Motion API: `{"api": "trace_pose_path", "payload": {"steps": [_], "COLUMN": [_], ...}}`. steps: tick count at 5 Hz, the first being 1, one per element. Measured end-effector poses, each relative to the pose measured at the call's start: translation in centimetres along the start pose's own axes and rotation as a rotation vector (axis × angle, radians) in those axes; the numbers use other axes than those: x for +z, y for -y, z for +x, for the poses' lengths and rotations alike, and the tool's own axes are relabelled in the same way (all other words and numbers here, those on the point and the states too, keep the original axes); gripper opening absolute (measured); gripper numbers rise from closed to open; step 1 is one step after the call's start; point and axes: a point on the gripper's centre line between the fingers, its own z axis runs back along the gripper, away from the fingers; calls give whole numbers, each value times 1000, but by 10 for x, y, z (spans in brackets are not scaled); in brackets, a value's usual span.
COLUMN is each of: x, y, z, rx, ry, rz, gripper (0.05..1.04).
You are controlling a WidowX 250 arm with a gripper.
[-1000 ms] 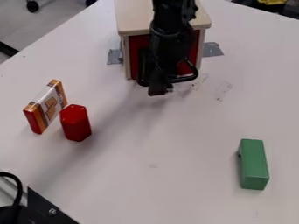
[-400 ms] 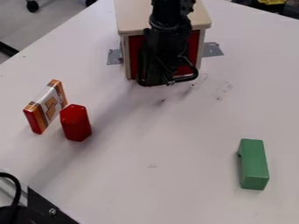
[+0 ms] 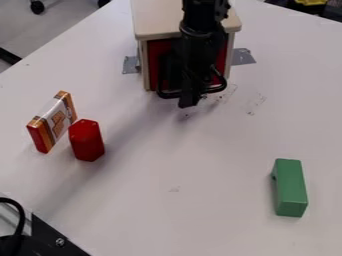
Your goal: Opened the drawer
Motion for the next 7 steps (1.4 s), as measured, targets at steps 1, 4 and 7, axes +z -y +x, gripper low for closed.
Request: {"api": "trace_pose_path", "payload": {"steps": [1, 4, 7], "x": [-2, -8, -3], "y": [-1, 8, 23], "z": [-1, 10, -1], "rx": [-5, -53, -89], "ry": [-10, -15, 5], "rz": [1, -6, -8], "gripper": [955, 207, 145]}}
